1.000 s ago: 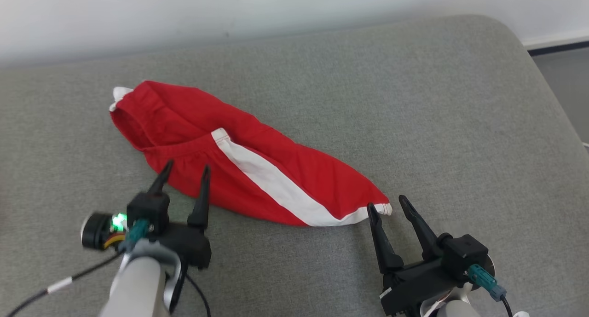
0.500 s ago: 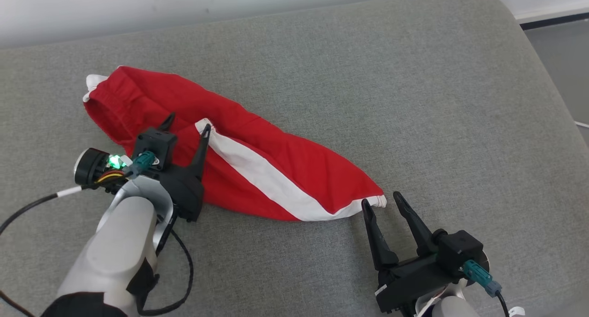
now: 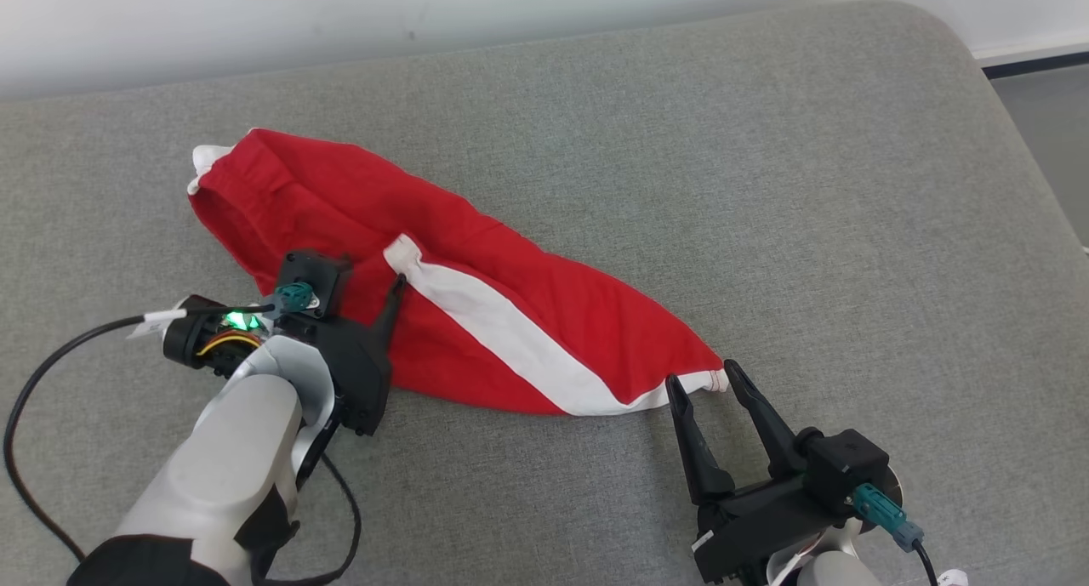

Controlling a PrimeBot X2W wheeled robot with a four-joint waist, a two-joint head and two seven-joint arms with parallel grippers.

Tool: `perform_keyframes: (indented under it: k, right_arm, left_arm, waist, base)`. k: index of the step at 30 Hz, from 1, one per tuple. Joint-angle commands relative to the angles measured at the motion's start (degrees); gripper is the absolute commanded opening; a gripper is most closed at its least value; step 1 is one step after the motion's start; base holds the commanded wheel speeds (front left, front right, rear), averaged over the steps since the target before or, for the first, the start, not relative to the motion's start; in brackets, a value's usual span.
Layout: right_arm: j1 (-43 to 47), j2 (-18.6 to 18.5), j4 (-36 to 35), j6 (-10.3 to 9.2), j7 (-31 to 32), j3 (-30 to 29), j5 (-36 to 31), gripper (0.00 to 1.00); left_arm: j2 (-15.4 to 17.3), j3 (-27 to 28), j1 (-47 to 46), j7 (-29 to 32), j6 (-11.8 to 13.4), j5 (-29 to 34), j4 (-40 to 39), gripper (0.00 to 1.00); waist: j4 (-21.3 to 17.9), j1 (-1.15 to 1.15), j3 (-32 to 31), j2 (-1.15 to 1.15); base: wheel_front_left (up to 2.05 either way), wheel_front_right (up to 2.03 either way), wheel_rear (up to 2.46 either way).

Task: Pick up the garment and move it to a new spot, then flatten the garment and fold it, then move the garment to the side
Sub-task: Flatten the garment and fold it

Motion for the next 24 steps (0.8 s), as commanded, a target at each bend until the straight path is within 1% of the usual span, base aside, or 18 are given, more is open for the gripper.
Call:
perform_keyframes:
  k: [1, 2, 5, 6, 7, 13, 18, 24]
  right_arm:
    - [0.20, 0.11, 0.13, -0.10, 0.01, 0.19, 0.09, 1.00]
    - [0.09, 0.14, 0.12, -0.10, 0.01, 0.25, 0.19, 1.00]
    - [0.16, 0.11, 0.00, -0.10, 0.01, 0.19, 0.43, 1.00]
    - [0.26, 0.03, -0.03, -0.10, 0.00, 0.12, 0.52, 1.00]
    - [0.37, -0.09, -0.04, -0.10, 0.00, 0.01, 0.58, 1.00]
    - [0.73, -0.26, 0.20, -0.10, 0.00, -0.60, 0.56, 1.00]
    - [0.89, -0.13, 0.31, -0.10, 0.01, -1.23, 0.14, 1.00]
    - [1.67, -0.03, 0.77, -0.10, 0.01, -2.16, 0.02, 1.00]
  left_arm:
    - [0.53, -1.70, -0.52, 1.18, 0.10, -1.78, -0.54, 0.76]
    - [0.92, -2.62, -0.49, 1.71, 0.10, -2.72, -0.81, 0.60]
    - [2.09, -4.98, -0.85, 2.35, 0.10, -5.22, -1.61, 0.26]
    - [2.35, -5.63, -0.96, 2.26, 0.10, -5.93, -1.85, 0.04]
    - [2.47, -6.34, -1.00, 2.31, 0.10, -6.33, -2.09, 0.00]
    - [4.04, -10.11, -0.83, 3.29, 0.10, -9.59, -1.97, 0.00]
    - [4.41, -11.04, -1.25, -0.03, 0.10, -11.58, -2.04, 0.00]
    - [3.59, -10.37, 0.68, -6.00, 0.10, -13.00, -1.92, 0.00]
  waist:
    - [-0.03, 0.00, -0.10, -0.01]
    - [-0.09, 0.00, -0.11, -0.01]
    - [-0.19, 0.00, -0.06, -0.01]
    - [-0.21, 0.00, -0.04, -0.01]
    - [-0.22, 0.00, 0.00, -0.01]
    - [-0.09, 0.00, 0.09, -0.01]
    - [0.64, 0.00, -0.51, -0.01]
    - [2.85, 0.00, -2.64, -0.01]
  base:
    - [0.00, 0.00, 0.00]
    - [0.00, 0.00, 0.00]
    - [0.00, 0.00, 0.00]
    - [0.00, 0.00, 0.00]
    - [0.00, 0.00, 0.00]
    - [0.00, 0.00, 0.00]
    - [0.00, 0.00, 0.00]
    - [0.00, 0.00, 0.00]
